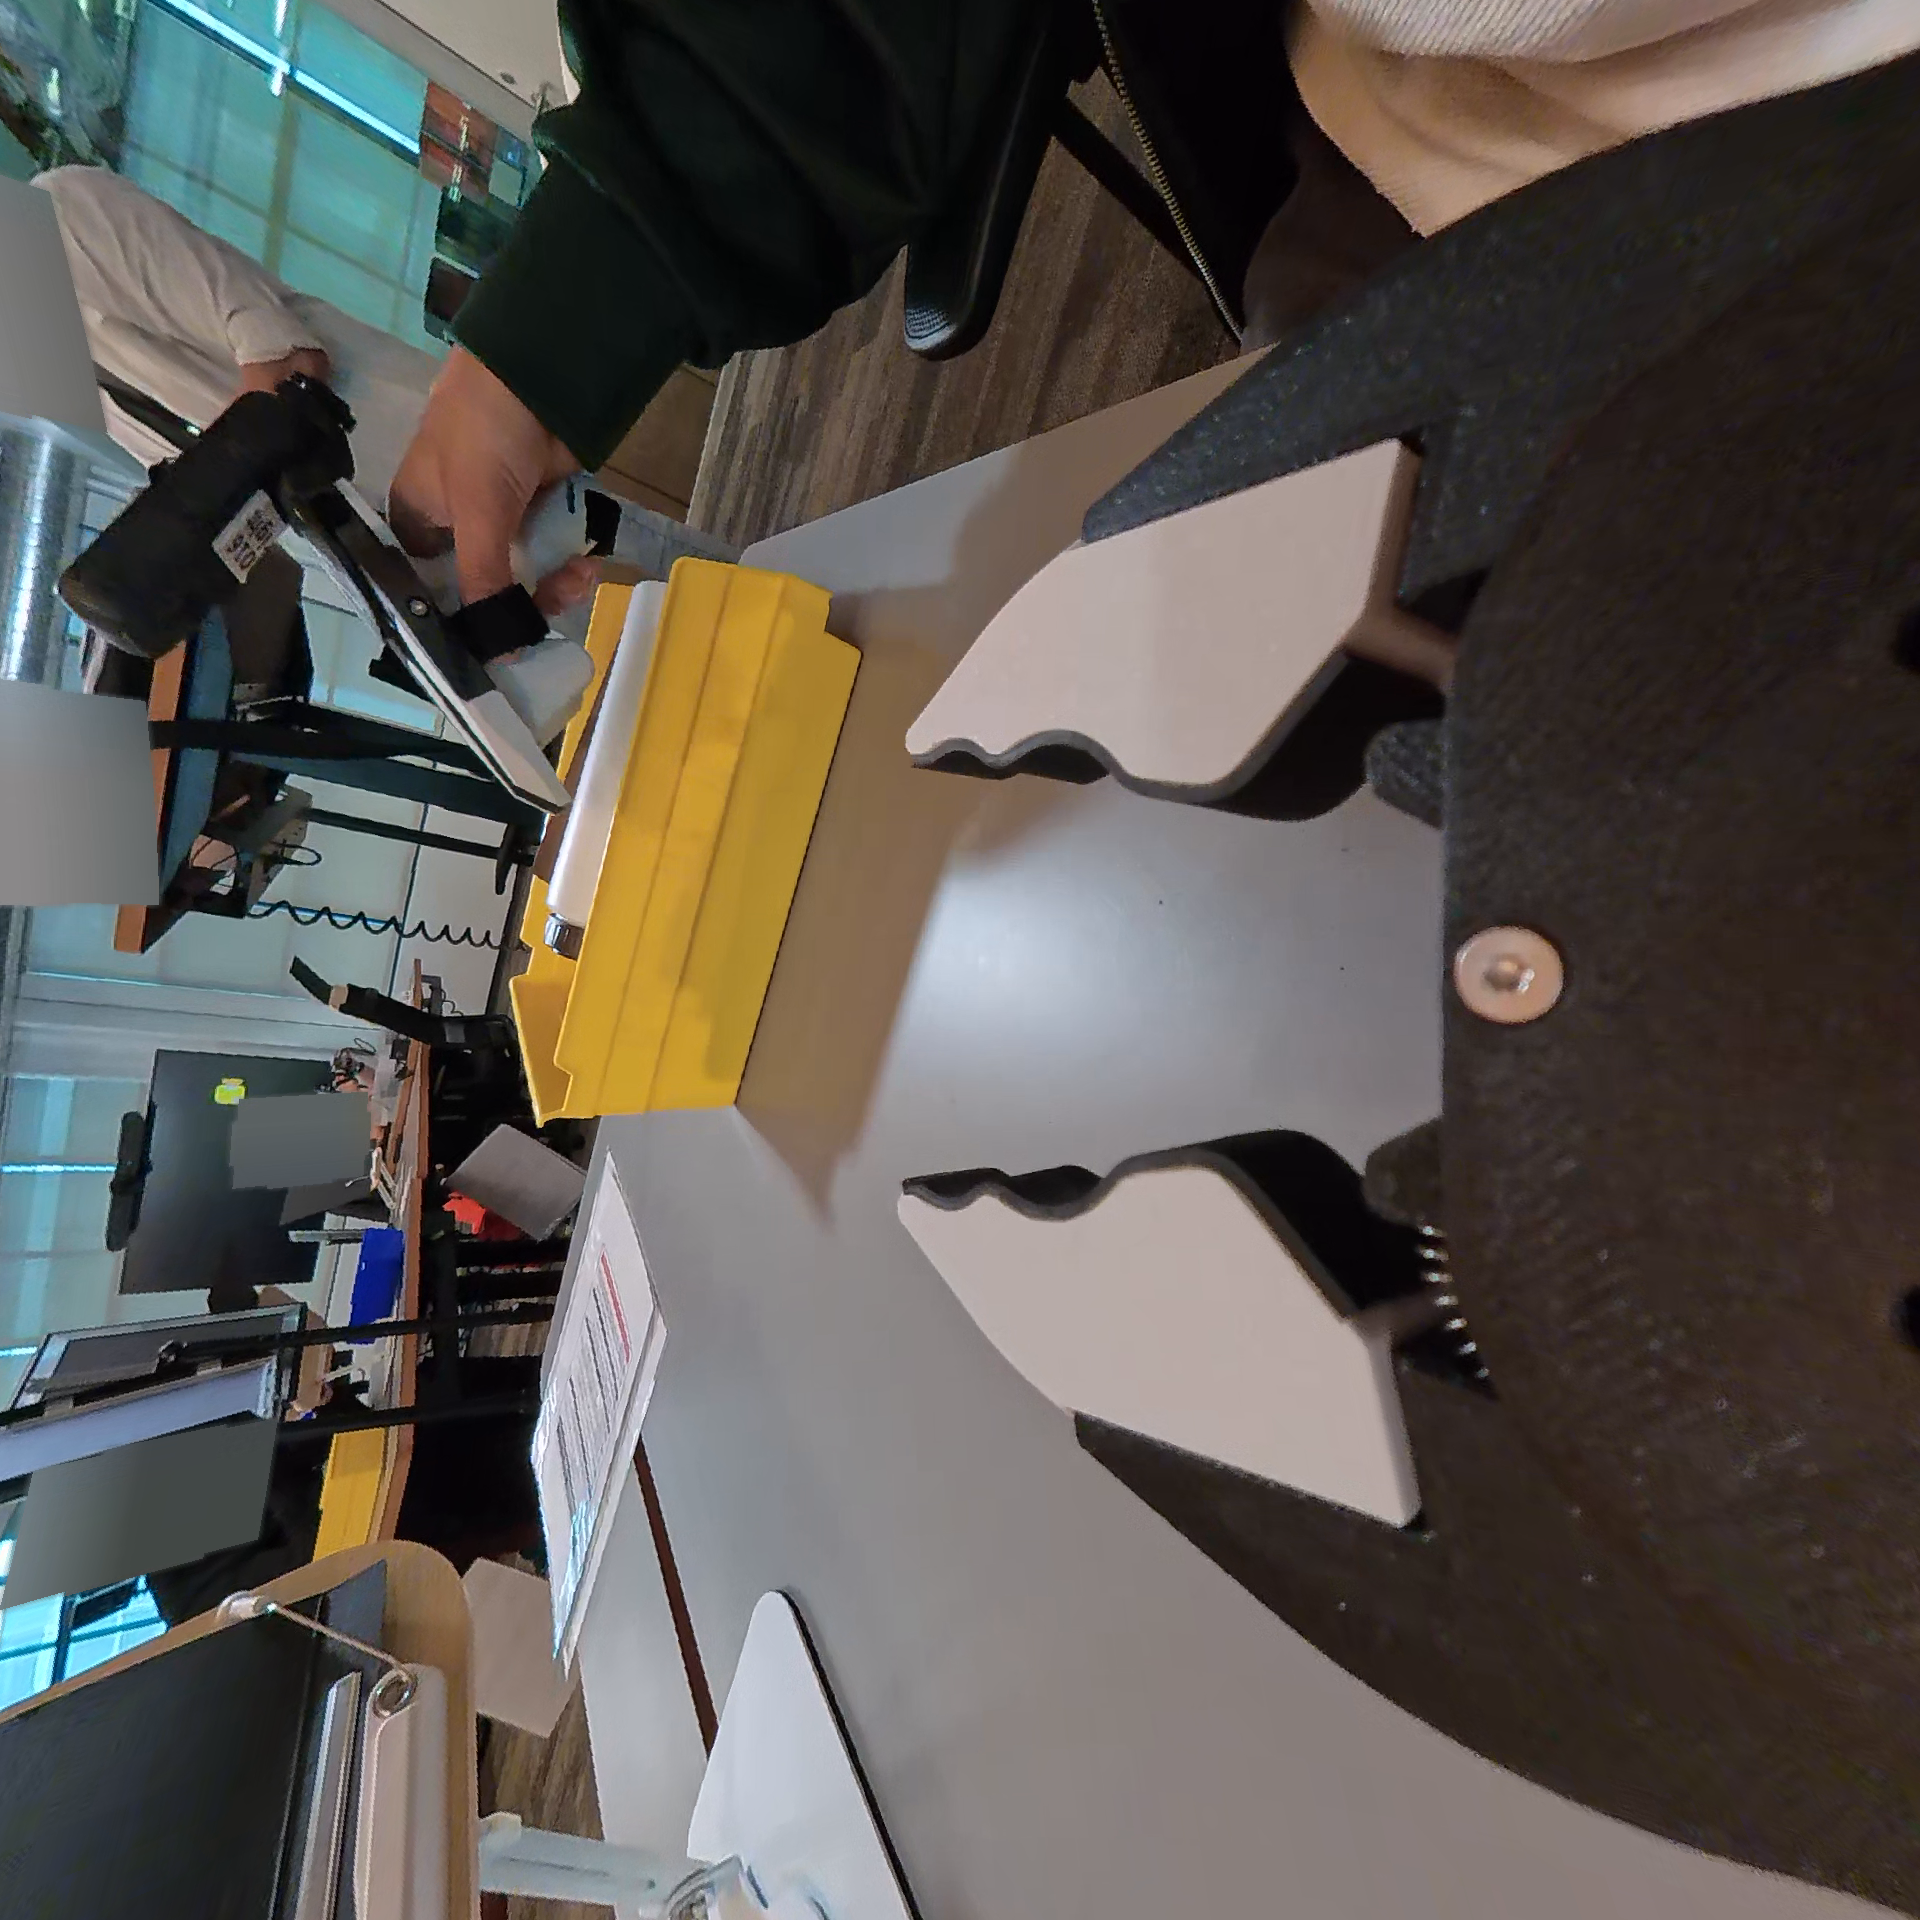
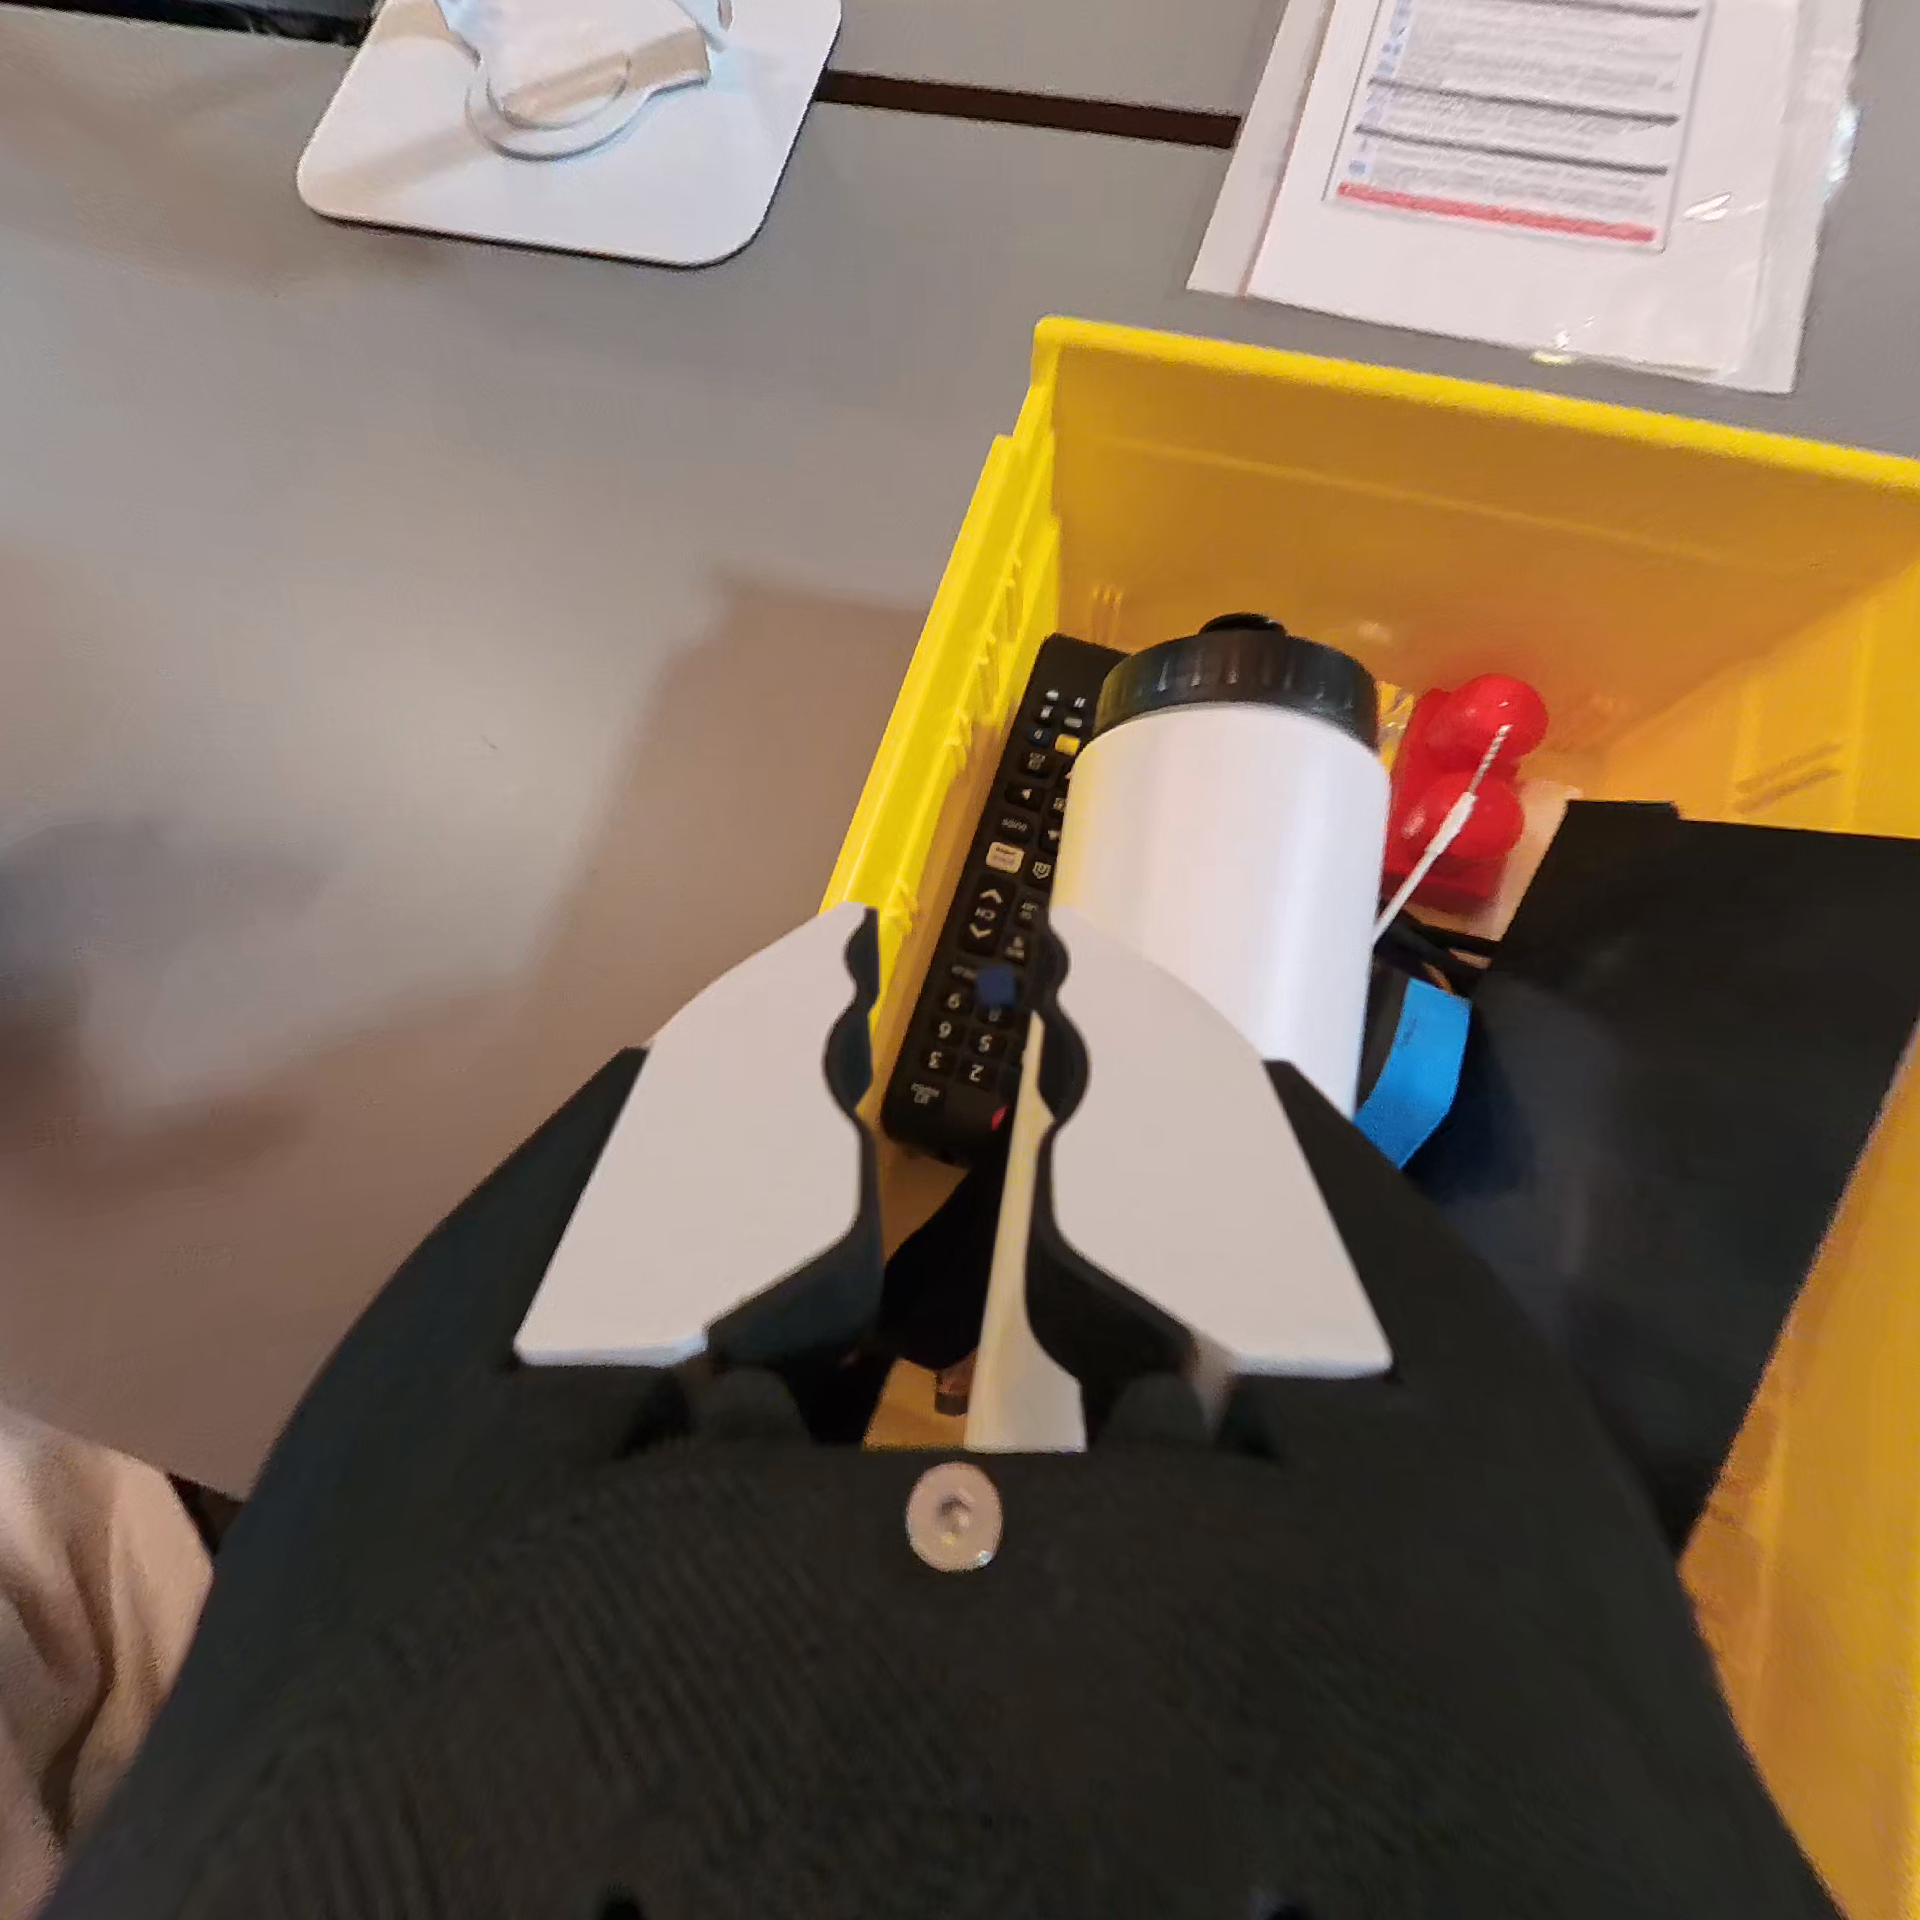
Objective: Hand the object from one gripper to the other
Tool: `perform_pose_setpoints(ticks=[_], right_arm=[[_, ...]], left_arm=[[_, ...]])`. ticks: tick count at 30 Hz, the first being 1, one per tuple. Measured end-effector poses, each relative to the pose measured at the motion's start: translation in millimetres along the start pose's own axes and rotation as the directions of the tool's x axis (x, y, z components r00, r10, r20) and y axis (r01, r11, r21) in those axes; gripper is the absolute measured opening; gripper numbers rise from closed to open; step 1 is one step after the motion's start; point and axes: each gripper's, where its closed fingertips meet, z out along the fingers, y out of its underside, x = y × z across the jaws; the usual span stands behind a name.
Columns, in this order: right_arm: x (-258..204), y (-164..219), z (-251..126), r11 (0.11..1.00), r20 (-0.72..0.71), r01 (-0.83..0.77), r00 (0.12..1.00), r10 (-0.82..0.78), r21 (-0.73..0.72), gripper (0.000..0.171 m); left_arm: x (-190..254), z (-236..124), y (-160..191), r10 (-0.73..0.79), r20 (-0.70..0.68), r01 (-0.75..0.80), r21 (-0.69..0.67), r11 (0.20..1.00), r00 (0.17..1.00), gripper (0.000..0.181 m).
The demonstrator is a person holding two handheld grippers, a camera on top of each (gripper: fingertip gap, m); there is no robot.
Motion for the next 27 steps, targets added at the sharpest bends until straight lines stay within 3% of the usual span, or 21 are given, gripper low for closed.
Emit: perform_pose_setpoints(ticks=[11,16,17,22,27], right_arm=[[16,-24,-27,0.987,-0.117,0.078,0.991,-0.061,0.144,0.028],[49,-36,-59,0.958,-0.325,0.088,0.946,0.007,0.274,0.068],[58,-35,-69,0.944,-0.365,0.092,0.93,0.032,0.316,0.07],[121,1,-113,0.88,-0.539,0.086,0.816,0.206,0.467,0.08],[170,69,-95,0.946,-0.484,-0.121,0.835,0.261,0.301,0.084]], left_arm=[[-5,-2,-2,-0.034,0.007,0.034,0.018,0.999,0.999,0.071],[-4,-2,-1,-0.025,0.008,0.024,0.015,1.0,1.0,0.071],[-4,-2,-1,-0.021,0.01,0.021,0.012,1.0,1.0,0.071],[-5,-2,-1,-0.021,0.012,0.021,0.008,1.0,1.0,0.071],[-7,-3,-2,-0.045,0.011,0.045,0.02,0.999,0.999,0.07]])
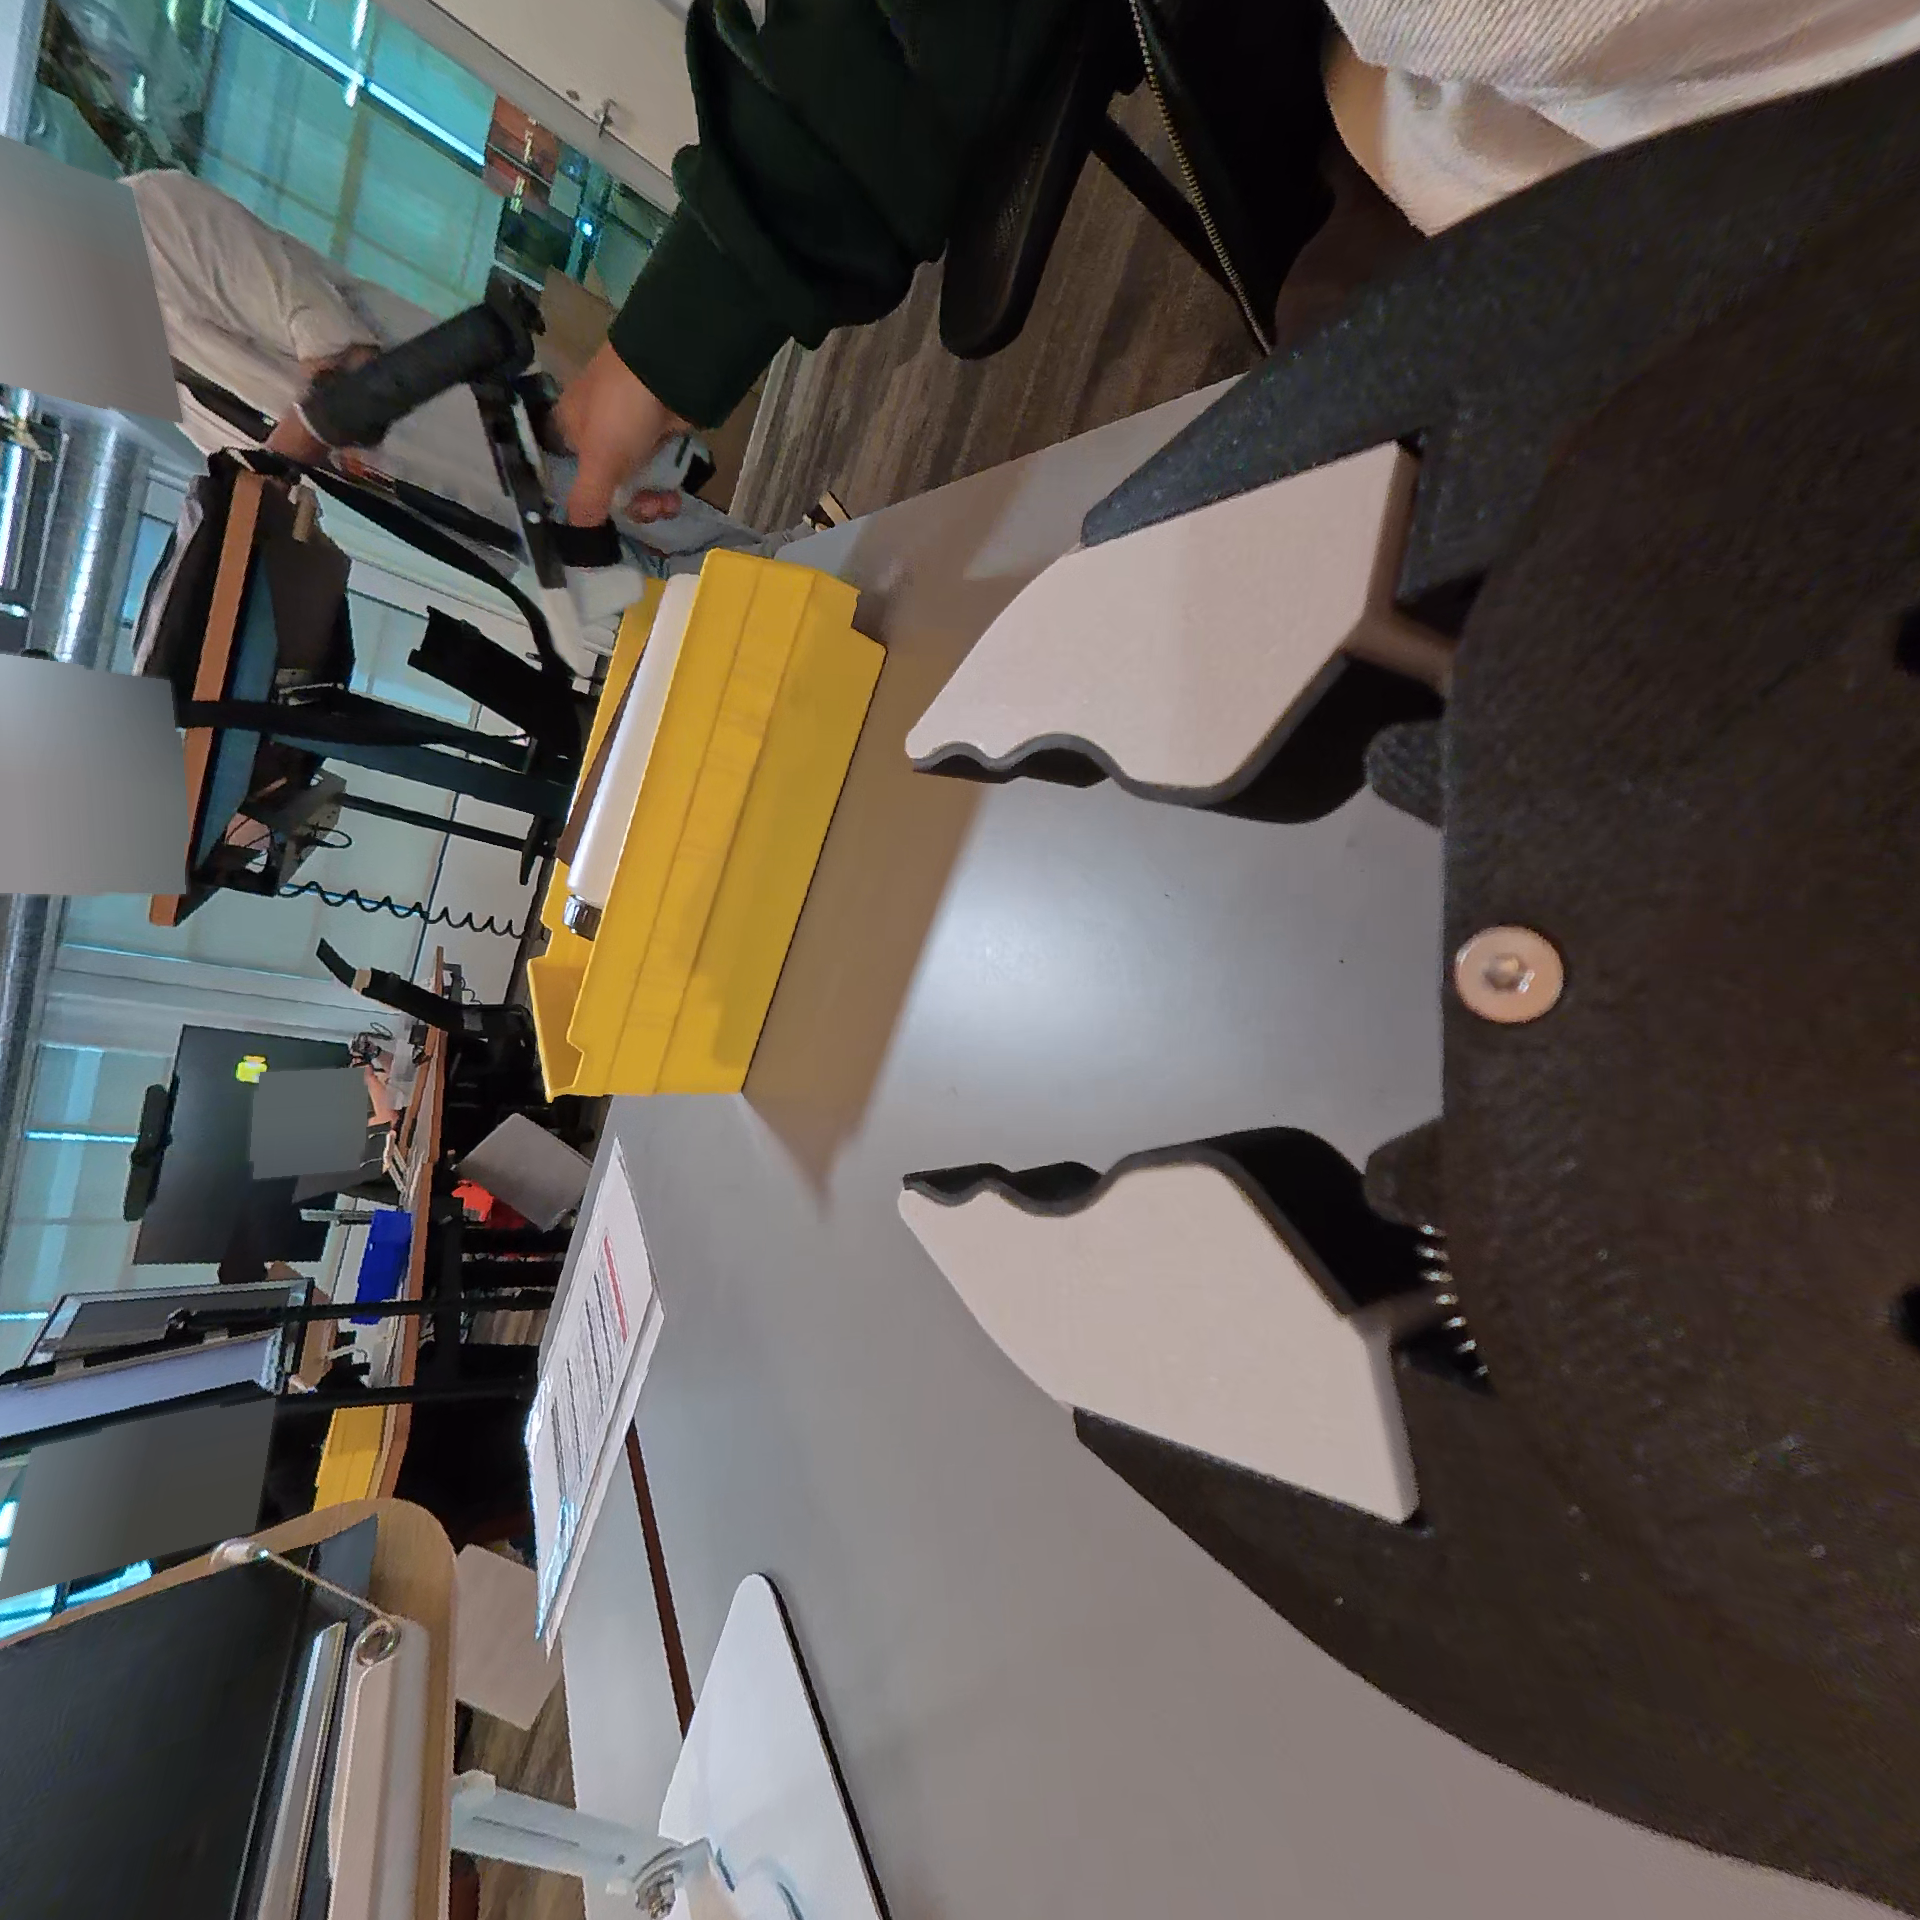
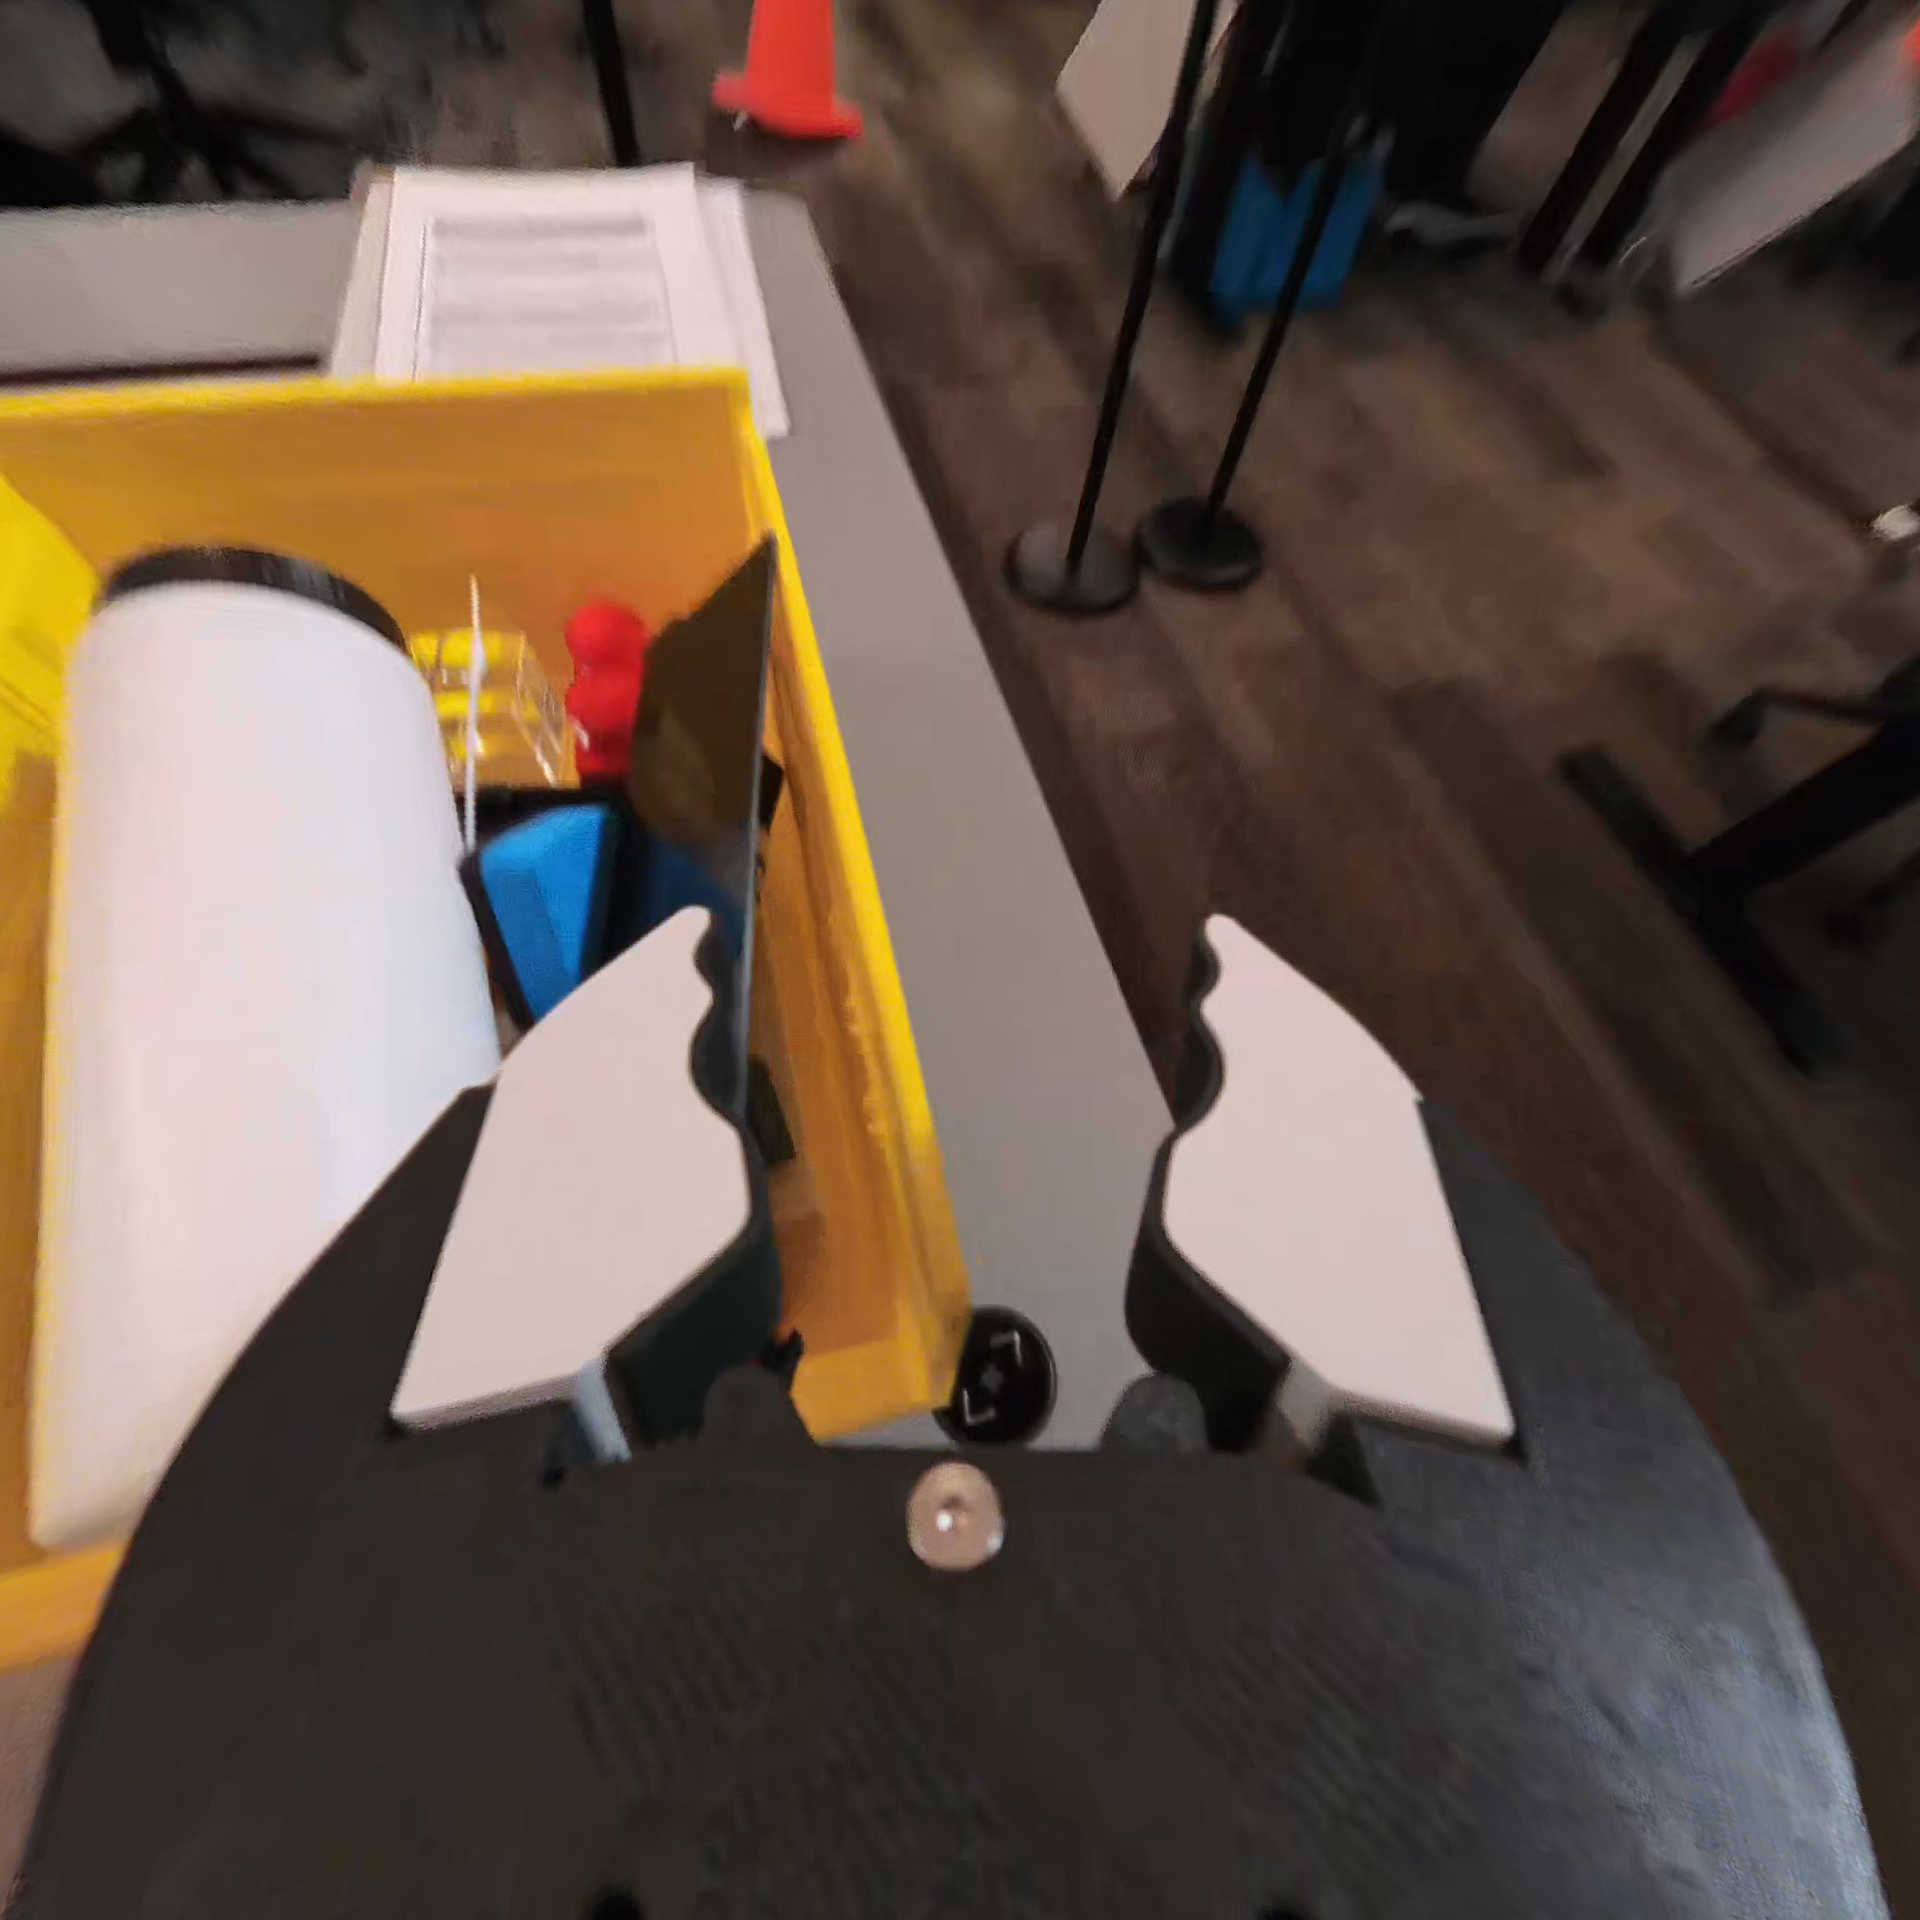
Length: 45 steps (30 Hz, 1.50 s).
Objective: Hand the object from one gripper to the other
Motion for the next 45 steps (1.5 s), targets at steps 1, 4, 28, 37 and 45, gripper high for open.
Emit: perform_pose_setpoints(ticks=[1,4,28,37,45], right_arm=[[0,10,3,0.999,0.046,0.002,0.999,0.0,-0.041,0.078],[-6,31,1,0.986,0.2,-0.003,0.979,0.037,-0.166,0.058],[-16,51,31,0.982,0.147,0.104,0.986,-0.081,-0.158,0.023],[-16,66,47,0.981,0.104,0.088,0.992,-0.071,-0.171,0.035],[-30,59,43,0.967,0.284,-0.193,0.93,0.234,-0.167,0.009]], left_arm=[[0,0,0,-0.003,0.0,0.003,0.0,1.0,1.0,0.07],[-1,-1,-1,-0.012,0.0,0.012,0.005,1.0,1.0,0.07],[3,0,-1,-0.003,-0.008,0.003,0.009,1.0,1.0,0.065],[5,1,0,0.004,-0.01,-0.004,0.009,1.0,1.0,0.064],[0,-2,-3,-0.061,-0.013,0.061,0.04,0.997,0.998,0.064]])
